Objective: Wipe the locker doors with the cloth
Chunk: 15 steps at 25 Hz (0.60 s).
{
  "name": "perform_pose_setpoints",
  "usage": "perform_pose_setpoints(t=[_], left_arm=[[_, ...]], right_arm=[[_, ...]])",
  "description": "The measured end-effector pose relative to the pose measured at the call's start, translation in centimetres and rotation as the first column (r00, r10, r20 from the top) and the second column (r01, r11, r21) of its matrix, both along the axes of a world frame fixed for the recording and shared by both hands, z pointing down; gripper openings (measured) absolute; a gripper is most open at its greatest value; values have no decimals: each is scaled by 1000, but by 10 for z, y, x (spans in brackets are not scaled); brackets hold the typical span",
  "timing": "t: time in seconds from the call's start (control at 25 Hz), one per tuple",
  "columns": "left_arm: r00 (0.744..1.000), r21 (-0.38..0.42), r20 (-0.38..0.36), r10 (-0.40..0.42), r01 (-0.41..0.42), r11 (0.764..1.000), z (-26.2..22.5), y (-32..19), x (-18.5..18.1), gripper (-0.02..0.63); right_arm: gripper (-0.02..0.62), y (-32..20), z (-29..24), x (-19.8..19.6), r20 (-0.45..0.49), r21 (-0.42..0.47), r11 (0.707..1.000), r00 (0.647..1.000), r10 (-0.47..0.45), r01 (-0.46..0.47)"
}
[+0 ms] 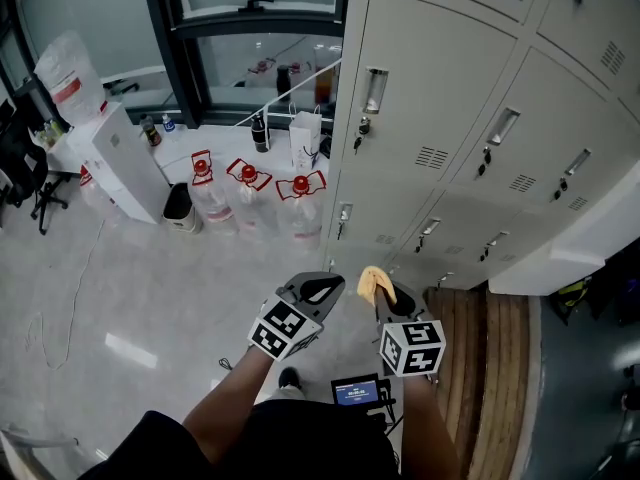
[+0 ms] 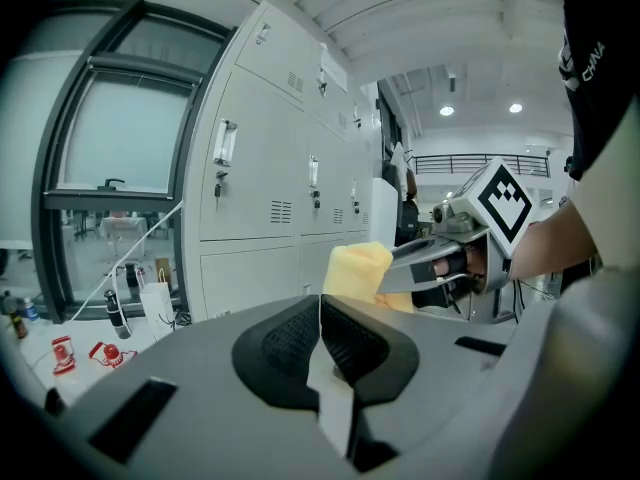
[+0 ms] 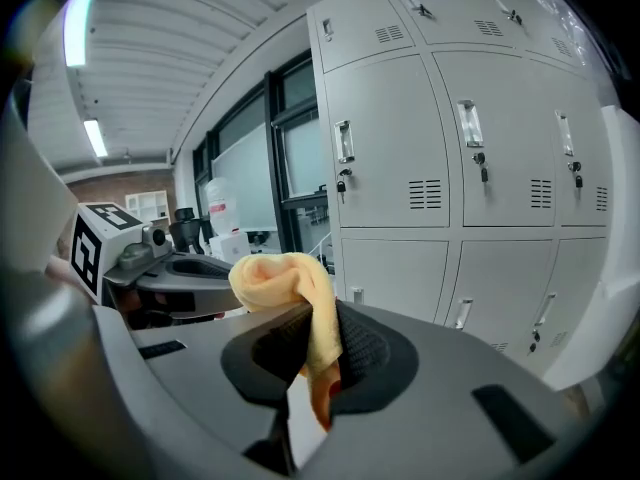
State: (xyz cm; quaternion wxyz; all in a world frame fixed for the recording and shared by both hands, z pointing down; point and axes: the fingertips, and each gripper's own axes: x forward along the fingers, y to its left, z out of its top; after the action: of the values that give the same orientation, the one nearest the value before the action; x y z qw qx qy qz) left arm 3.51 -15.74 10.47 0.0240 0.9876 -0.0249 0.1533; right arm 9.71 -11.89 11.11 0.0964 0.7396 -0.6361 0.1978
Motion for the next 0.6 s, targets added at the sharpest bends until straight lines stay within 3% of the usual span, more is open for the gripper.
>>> perform_pose_setpoints(t=[0.6], left_arm=[[1000, 30, -1, -29, 29, 999, -6, 17, 26, 23]], right_arm=[[63, 12, -7, 26, 1, 20, 999, 999, -43, 43]])
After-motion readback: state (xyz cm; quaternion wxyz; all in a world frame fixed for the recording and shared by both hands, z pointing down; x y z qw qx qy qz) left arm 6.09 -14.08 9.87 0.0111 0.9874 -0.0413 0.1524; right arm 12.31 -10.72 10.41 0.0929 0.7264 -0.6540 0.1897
